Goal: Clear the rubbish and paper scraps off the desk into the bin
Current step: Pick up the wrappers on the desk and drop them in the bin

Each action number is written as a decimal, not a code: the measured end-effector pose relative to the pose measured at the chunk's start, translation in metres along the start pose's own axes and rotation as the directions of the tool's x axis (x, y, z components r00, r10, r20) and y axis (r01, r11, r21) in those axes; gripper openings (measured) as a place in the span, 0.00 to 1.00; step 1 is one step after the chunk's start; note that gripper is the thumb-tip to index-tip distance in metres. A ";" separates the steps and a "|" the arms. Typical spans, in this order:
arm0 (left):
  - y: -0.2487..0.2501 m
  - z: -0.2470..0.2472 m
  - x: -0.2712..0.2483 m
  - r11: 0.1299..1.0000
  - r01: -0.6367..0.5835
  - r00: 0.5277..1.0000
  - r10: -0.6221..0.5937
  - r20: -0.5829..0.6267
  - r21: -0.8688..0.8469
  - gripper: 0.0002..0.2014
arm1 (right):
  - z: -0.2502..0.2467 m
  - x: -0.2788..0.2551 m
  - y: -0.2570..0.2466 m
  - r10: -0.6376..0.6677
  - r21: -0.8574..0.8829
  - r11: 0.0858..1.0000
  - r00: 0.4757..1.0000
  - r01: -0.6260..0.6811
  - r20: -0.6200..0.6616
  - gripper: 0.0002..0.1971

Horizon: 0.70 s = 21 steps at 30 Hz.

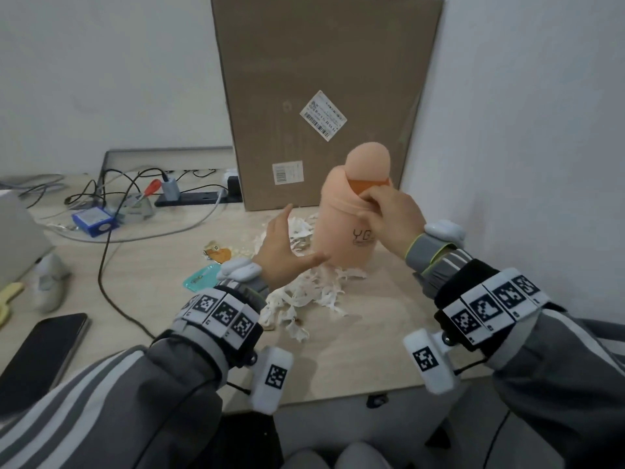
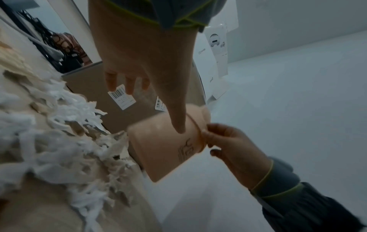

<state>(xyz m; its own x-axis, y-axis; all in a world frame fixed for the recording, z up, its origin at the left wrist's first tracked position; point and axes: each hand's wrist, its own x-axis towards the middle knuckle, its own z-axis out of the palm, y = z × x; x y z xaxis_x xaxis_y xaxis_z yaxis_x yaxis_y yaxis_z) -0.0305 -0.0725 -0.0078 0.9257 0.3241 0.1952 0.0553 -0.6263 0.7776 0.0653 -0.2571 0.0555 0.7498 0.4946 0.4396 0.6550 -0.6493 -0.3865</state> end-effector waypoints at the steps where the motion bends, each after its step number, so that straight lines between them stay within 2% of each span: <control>1: 0.001 0.003 0.002 1.000 -0.007 1.000 0.007 -0.001 -0.024 0.60 | -0.002 -0.001 -0.006 -0.044 0.021 0.999 0.999 0.044 -0.003 0.11; 4: 0.004 0.008 0.007 0.989 -0.031 0.999 0.027 -0.033 -0.146 0.72 | -0.007 -0.005 -0.027 -0.141 0.097 0.985 0.990 0.143 -0.029 0.11; 6: 0.004 0.007 0.008 0.963 -0.085 0.995 0.066 -0.080 -0.256 0.76 | -0.010 -0.007 -0.038 -0.191 0.148 0.969 0.980 0.196 -0.050 0.11; 11: 0.007 -0.002 0.008 0.920 -0.222 0.961 0.150 -0.231 -0.323 0.70 | -0.015 -0.005 -0.053 -0.269 0.242 0.930 0.961 0.275 -0.060 0.10; 14: 0.010 -0.008 0.007 0.921 -0.230 0.946 0.137 -0.294 -0.313 0.66 | -0.014 -0.002 -0.056 -0.295 0.307 0.899 0.950 0.313 -0.103 0.12; 17: 0.004 -0.016 0.007 0.930 -0.187 0.951 0.090 -0.297 -0.317 0.69 | -0.013 -0.002 -0.049 -0.260 0.371 0.869 0.941 0.326 -0.217 0.13; 19: -0.004 -0.027 0.005 0.925 -0.165 0.950 0.056 -0.306 -0.341 0.69 | -0.010 -0.003 -0.038 -0.182 0.382 0.878 0.940 0.287 -0.288 0.10; 21: -0.013 -0.041 0.002 0.913 -0.137 0.948 0.008 -0.319 -0.383 0.69 | -0.004 -0.005 -0.027 -0.096 0.377 0.906 0.960 0.194 -0.263 0.06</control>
<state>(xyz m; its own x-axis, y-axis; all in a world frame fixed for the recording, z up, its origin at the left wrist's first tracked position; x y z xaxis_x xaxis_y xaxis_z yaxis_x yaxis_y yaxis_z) -0.0447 -0.0346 0.0064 0.7582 0.5284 0.3820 -0.2196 -0.3447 0.9127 0.0438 -0.2443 0.0674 0.6321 0.3853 0.6723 0.7741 -0.2748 -0.5703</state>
